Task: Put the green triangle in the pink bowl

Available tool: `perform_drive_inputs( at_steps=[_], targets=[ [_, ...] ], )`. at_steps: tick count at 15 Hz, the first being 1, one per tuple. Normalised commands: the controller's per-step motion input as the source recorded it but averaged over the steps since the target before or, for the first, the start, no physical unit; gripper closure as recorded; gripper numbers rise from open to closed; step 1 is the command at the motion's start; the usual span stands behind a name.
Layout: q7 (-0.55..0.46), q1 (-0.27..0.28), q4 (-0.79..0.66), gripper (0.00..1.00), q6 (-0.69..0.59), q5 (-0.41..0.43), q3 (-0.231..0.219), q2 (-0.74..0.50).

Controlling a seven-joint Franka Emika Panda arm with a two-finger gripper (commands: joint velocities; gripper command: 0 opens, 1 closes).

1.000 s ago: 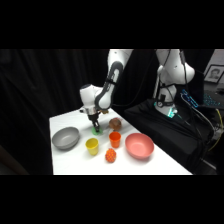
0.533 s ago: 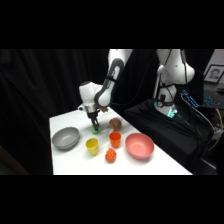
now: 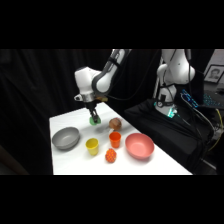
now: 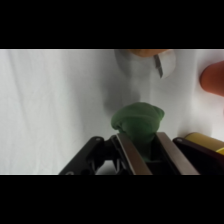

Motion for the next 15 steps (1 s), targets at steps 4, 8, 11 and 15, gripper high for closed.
perform_drive_inputs(
  at_steps=[4,8,11,15],
  targets=[
    [0.14,0.157,-0.21,0.95,-0.29,-0.132,-0.086,-0.50],
    [0.18,0.173,-0.29,0.95,-0.18,-0.161,-0.061,-0.49],
    [0.18,0.173,-0.33,0.95,-0.07,-0.133,-0.012,-0.43],
    [0.18,0.166,-0.37,0.95,0.02,-0.119,0.041,-0.40]
  ],
)
